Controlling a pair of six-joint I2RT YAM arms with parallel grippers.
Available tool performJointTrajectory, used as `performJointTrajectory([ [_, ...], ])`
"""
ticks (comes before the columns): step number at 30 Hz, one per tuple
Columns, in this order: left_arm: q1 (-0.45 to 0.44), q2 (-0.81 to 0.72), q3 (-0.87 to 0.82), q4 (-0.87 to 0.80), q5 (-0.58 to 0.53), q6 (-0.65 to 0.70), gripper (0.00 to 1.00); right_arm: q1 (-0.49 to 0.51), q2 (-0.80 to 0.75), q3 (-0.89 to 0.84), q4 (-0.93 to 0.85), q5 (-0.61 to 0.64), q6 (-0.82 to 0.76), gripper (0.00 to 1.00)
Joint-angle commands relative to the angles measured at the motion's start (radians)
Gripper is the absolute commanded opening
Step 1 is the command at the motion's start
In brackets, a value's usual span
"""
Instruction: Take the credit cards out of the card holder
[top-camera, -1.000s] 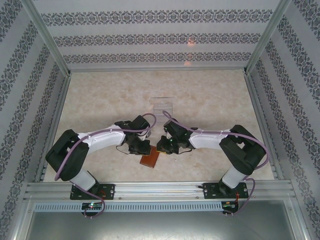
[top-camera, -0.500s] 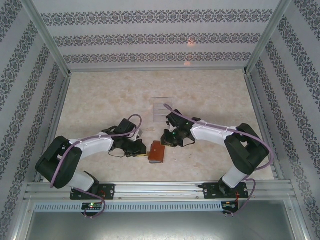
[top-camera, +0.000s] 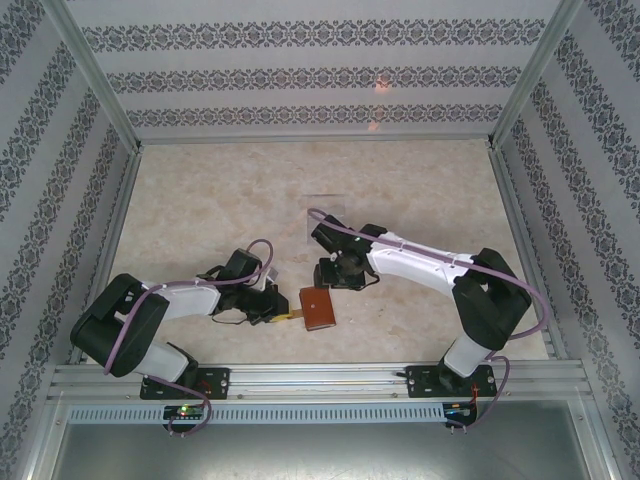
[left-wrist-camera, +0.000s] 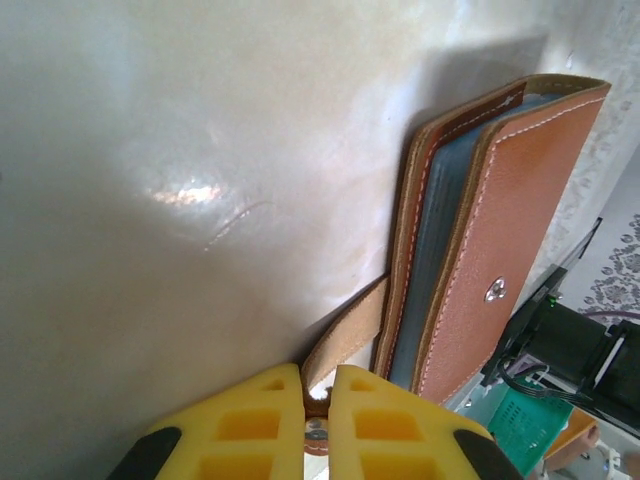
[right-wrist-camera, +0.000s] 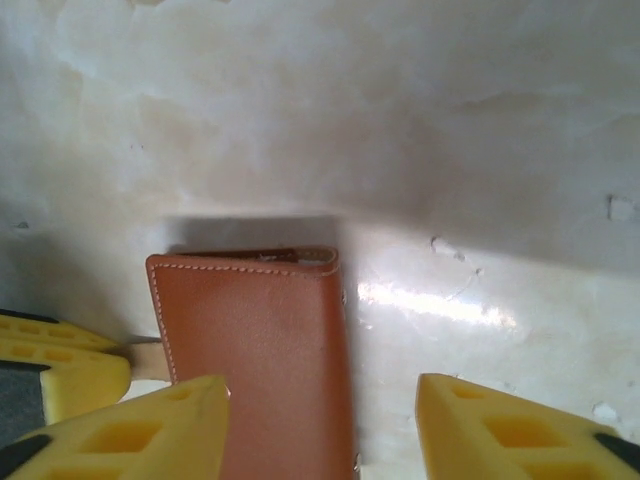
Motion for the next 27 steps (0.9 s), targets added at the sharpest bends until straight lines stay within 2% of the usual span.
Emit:
performJointTrajectory([
  [1, 0.013, 0.008, -0.03, 0.099, 0.014, -0.032, 0.07, 0.055, 0.038, 0.045, -0.075, 0.056, 0.011, 0.62],
  [8, 0.022, 0.032, -0.076, 0.211, 0.041, -0.067, 0.07, 0.137, 0.127, 0.109, -0.127, 0.093, 0.002, 0.87],
  [10, 0.022, 0.039, -0.087, 0.233, 0.044, -0.074, 0.07, 0.146, 0.147, 0.119, -0.134, 0.105, 0.001, 0.91],
  [17, 0.026, 0.046, -0.1, 0.232, 0.049, -0.059, 0.06, 0.161, 0.217, 0.138, -0.127, 0.102, -0.001, 0.96],
  [27, 0.042, 0.033, -0.095, 0.192, 0.058, -0.029, 0.06, 0.173, 0.257, 0.15, -0.123, 0.096, 0.011, 0.96],
])
